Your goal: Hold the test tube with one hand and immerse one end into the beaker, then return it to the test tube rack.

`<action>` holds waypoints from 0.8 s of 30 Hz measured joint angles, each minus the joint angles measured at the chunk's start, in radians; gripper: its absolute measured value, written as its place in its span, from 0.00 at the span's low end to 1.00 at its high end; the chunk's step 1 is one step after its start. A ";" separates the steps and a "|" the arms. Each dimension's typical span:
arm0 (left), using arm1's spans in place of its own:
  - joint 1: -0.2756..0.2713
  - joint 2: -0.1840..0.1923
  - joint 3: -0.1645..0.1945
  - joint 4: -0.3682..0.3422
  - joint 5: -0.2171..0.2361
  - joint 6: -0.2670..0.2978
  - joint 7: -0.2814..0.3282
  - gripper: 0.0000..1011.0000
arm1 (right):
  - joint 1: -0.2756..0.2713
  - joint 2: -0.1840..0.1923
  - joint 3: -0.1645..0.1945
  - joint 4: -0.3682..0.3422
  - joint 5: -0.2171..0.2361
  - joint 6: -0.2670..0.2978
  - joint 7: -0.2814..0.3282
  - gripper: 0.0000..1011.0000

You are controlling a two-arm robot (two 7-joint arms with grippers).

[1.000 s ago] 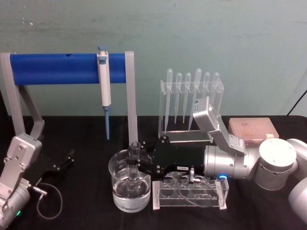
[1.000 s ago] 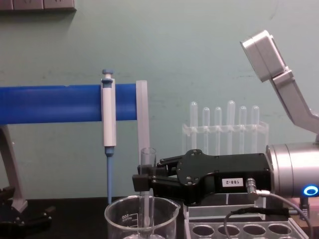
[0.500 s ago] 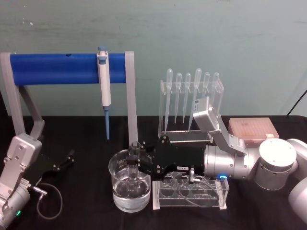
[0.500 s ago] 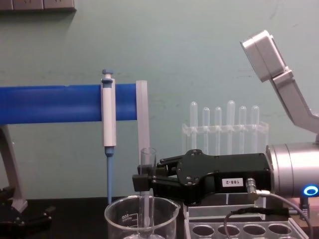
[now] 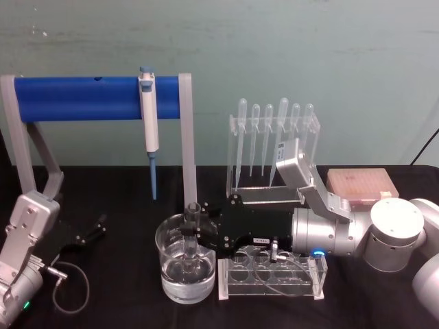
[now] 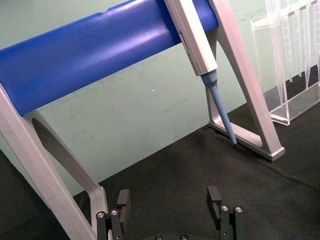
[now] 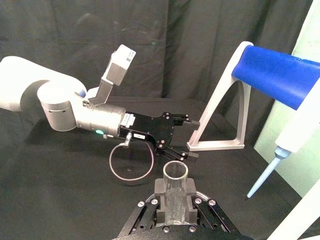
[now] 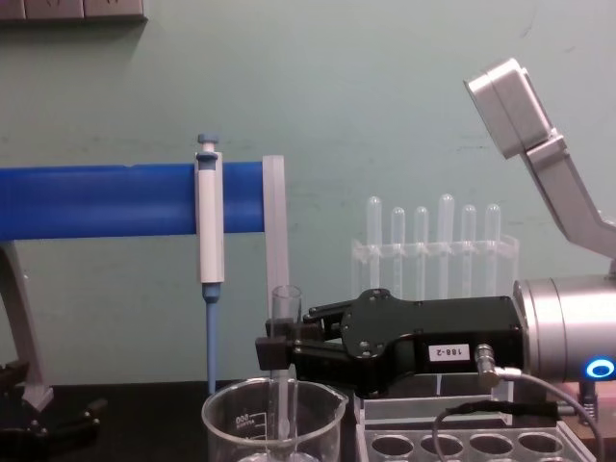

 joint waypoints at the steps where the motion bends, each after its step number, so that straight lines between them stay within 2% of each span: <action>1: 0.000 0.000 0.000 0.000 0.000 0.000 0.000 0.99 | 0.000 0.000 0.000 0.000 0.000 0.000 0.000 0.23; 24: 0.000 0.000 0.000 0.000 0.000 0.000 0.000 0.99 | 0.000 0.000 0.000 0.000 0.000 0.000 0.000 0.23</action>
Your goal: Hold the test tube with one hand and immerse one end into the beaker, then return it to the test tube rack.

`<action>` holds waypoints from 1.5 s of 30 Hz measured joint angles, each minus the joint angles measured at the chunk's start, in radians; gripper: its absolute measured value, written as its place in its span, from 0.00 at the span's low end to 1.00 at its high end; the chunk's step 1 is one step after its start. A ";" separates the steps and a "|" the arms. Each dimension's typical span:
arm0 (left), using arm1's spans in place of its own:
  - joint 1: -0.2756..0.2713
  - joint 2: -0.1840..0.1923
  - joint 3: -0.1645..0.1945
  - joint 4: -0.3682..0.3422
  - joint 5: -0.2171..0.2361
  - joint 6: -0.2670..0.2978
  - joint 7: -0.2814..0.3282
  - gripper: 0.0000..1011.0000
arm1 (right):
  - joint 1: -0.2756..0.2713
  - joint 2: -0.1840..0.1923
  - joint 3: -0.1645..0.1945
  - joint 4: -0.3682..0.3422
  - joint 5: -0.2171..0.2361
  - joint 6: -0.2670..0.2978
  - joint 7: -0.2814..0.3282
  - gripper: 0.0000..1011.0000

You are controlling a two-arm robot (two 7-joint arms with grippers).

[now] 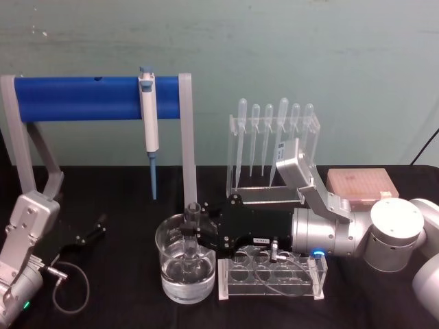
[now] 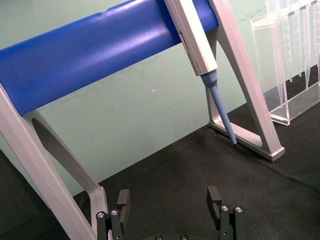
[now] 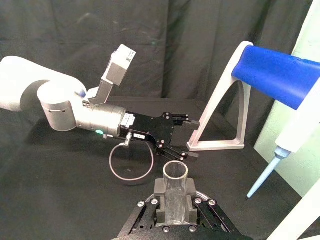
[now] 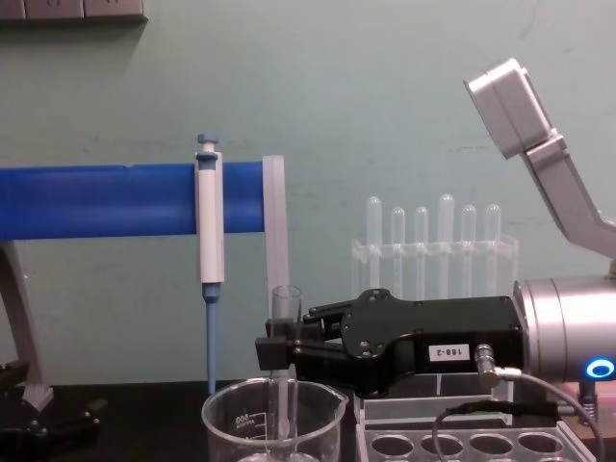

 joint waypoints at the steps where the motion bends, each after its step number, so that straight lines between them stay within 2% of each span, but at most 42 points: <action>1: 0.000 0.000 0.000 0.000 0.000 0.000 0.000 0.99 | 0.000 0.000 0.000 0.000 0.000 0.000 0.000 0.23; 45: 0.000 0.000 0.000 0.000 0.000 0.000 0.000 0.99 | 0.000 0.000 0.000 0.000 0.000 0.000 0.000 0.23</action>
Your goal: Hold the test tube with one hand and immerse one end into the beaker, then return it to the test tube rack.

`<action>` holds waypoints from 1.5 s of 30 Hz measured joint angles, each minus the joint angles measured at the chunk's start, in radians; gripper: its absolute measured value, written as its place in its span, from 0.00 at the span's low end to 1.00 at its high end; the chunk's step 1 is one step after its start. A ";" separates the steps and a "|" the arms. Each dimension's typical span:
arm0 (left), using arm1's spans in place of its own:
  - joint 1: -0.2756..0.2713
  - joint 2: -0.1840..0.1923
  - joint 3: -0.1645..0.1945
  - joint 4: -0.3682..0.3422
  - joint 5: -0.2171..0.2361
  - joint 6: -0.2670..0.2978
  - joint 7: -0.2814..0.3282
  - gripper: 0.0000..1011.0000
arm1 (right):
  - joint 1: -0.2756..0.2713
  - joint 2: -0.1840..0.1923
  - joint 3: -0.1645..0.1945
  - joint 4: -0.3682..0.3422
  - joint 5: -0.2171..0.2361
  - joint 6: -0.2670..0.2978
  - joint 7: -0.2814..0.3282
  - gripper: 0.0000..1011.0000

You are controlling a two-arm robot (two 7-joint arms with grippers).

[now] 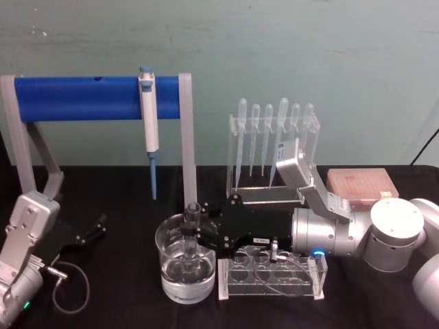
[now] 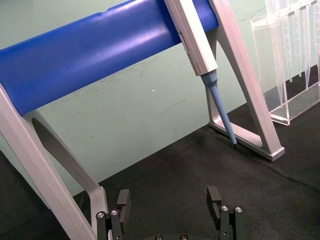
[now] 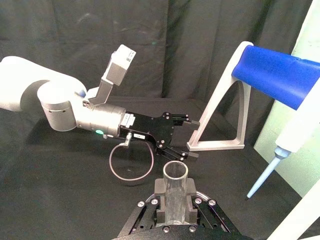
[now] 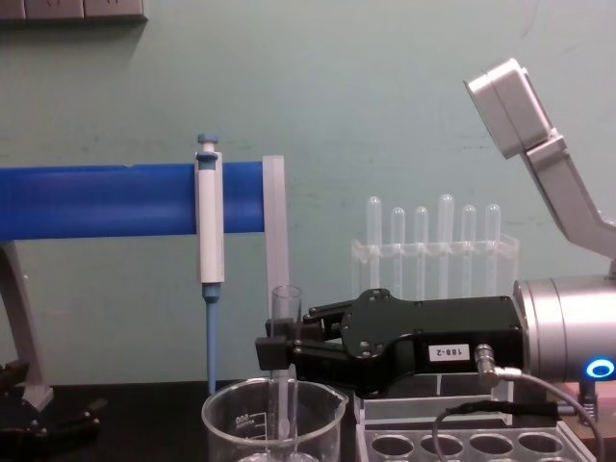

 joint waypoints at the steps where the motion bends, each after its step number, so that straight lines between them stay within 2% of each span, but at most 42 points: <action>1: 0.000 0.000 0.000 0.000 0.000 0.000 0.000 0.99 | 0.000 0.000 0.000 0.000 0.000 0.000 0.000 0.23; 29: 0.000 0.000 0.000 0.000 0.000 0.000 0.000 0.99 | 0.000 0.000 0.003 -0.001 0.001 -0.001 0.003 0.23; 39: 0.000 0.000 0.000 0.000 0.000 0.000 0.000 0.99 | 0.013 0.006 0.012 -0.034 0.012 0.004 0.018 0.23; 45: 0.000 0.000 0.000 0.000 0.000 0.000 0.000 0.99 | 0.028 0.026 0.021 -0.079 0.027 0.039 0.018 0.23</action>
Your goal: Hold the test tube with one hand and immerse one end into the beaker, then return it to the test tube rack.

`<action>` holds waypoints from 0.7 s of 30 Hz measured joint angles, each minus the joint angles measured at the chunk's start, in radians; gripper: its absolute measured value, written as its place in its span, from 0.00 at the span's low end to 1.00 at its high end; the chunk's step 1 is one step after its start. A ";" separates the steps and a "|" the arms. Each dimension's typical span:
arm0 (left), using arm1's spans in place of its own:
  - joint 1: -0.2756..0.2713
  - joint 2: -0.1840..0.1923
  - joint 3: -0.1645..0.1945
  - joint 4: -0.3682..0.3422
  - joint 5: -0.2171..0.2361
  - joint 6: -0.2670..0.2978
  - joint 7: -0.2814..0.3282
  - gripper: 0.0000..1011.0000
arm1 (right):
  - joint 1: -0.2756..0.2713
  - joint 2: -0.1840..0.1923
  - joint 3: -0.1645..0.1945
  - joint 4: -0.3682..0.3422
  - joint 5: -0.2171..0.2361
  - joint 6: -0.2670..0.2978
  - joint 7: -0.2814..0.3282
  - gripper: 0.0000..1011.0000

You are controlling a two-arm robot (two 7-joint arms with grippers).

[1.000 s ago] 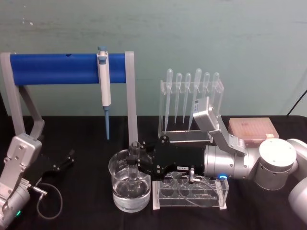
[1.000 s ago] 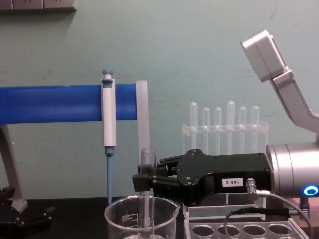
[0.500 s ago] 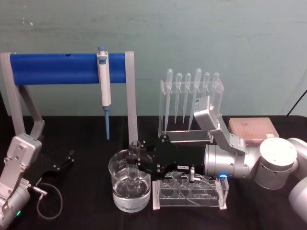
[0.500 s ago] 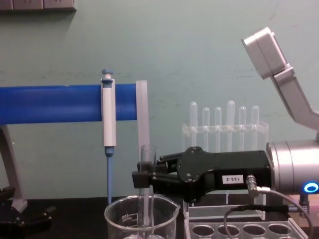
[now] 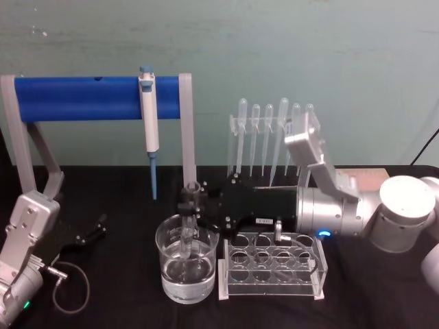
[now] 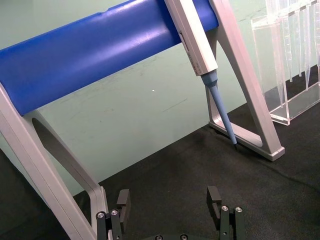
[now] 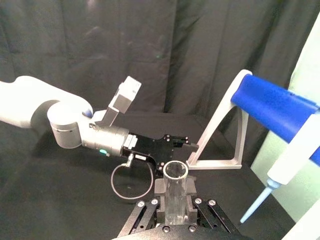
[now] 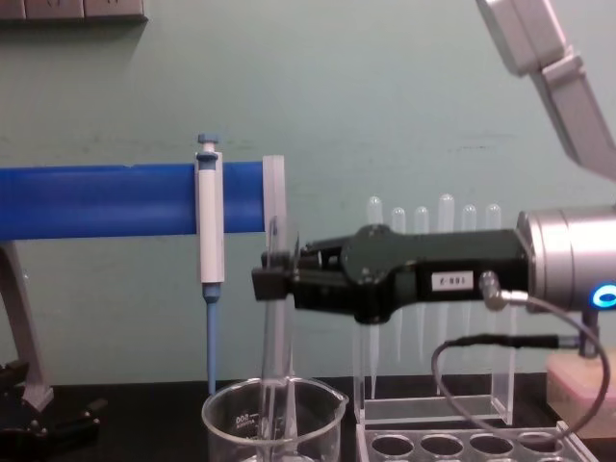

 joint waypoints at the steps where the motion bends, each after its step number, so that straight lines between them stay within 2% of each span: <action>1: 0.000 0.000 0.000 0.000 0.000 0.000 0.000 0.99 | 0.001 0.003 0.002 -0.007 0.003 0.005 0.000 0.23; 10: 0.000 0.000 0.000 0.000 0.000 0.000 0.000 0.99 | 0.013 0.047 0.020 -0.087 0.041 0.059 -0.008 0.23; 21: 0.000 0.000 0.000 0.000 0.000 0.000 0.000 0.99 | -0.001 0.131 0.053 -0.221 0.085 0.092 -0.041 0.23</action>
